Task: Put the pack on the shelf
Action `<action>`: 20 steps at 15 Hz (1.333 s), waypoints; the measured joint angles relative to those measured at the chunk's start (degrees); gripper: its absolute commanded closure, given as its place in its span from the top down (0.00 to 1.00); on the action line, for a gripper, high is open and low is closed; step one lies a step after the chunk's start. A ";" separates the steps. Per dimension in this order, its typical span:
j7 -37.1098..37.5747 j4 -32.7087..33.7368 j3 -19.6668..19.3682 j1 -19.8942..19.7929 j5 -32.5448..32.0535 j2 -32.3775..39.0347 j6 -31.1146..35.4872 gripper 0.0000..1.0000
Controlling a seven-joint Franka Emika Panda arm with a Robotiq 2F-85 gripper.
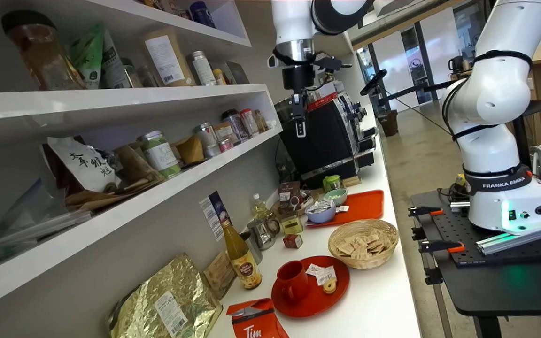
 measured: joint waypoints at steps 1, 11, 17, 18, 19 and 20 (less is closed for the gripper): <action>0.00 0.00 0.00 0.00 0.00 0.00 0.00 1.00; 0.00 -0.23 -0.09 0.49 -0.01 0.16 0.06 1.00; 2.09 -1.44 2.16 5.37 1.60 2.42 -0.12 1.00; 3.01 -1.53 2.93 6.20 2.00 2.89 -0.22 1.00; 4.33 -1.54 3.86 6.90 2.19 3.33 -0.44 1.00; 5.82 -1.54 4.90 7.56 2.33 3.74 -1.01 1.00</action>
